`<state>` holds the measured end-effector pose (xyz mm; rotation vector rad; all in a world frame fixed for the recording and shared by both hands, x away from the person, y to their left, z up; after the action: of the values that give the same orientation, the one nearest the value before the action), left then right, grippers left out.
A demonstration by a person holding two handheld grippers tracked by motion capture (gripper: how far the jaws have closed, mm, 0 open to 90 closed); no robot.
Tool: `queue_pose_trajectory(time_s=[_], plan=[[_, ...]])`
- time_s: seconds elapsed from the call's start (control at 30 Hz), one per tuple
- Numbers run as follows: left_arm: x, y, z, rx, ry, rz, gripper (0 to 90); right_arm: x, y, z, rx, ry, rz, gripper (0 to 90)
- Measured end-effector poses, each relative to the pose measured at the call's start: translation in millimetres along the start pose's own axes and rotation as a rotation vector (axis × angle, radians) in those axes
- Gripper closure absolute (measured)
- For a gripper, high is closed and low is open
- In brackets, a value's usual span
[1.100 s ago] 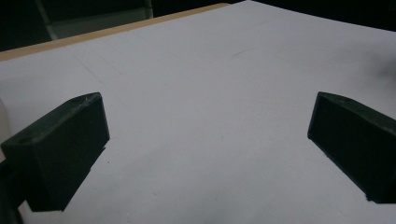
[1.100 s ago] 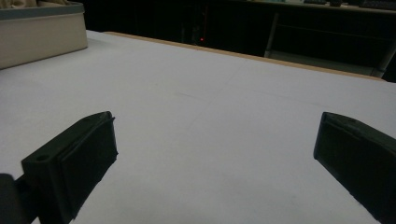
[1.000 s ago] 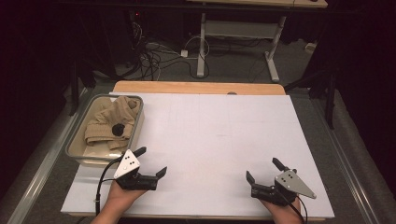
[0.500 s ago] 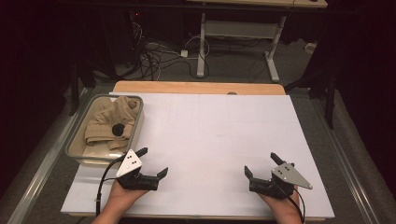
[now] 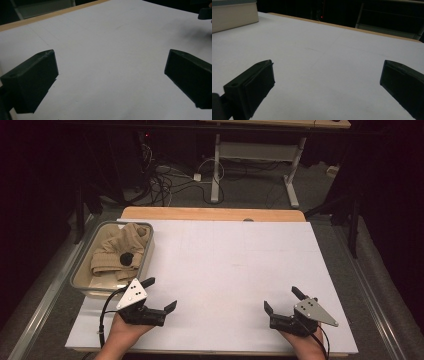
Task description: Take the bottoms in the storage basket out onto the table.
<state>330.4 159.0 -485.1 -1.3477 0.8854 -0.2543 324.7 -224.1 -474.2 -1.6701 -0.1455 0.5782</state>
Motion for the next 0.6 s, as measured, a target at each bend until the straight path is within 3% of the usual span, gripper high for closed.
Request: queue_pose_trajectory(time_s=[0.13,0.37,0.5,0.6], plan=[[-3.9,-4.8,-1.6,0.003,0.009,0.027,0.0,-4.2,2.0,-0.5,-0.009,-0.011,-0.01,0.4],[-18.4,-15.6,-7.0,0.022,0.023,0.021,0.0,-6.0,7.4,-3.3,0.004,-0.012,0.005,0.4],[-25.9,-21.3,-3.8,0.029,0.018,0.015,0.0,-7.9,6.3,-2.2,0.003,-0.014,-0.004,0.4],[-30.5,-22.6,1.6,0.011,0.015,0.016,0.0,-9.3,6.5,-0.9,0.005,-0.018,-0.002,0.4]])
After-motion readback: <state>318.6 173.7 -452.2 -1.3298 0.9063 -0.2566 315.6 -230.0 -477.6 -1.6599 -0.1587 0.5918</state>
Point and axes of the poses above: each handheld gripper's, and its own axes: x roughly forward along the jaws, y roughly out of its underside, z roughly to its left, the point moved 5 cm from there along x, roughly forward along the jaws, and after that the axes turned 1 degree about -y, right-handed, at the moved point
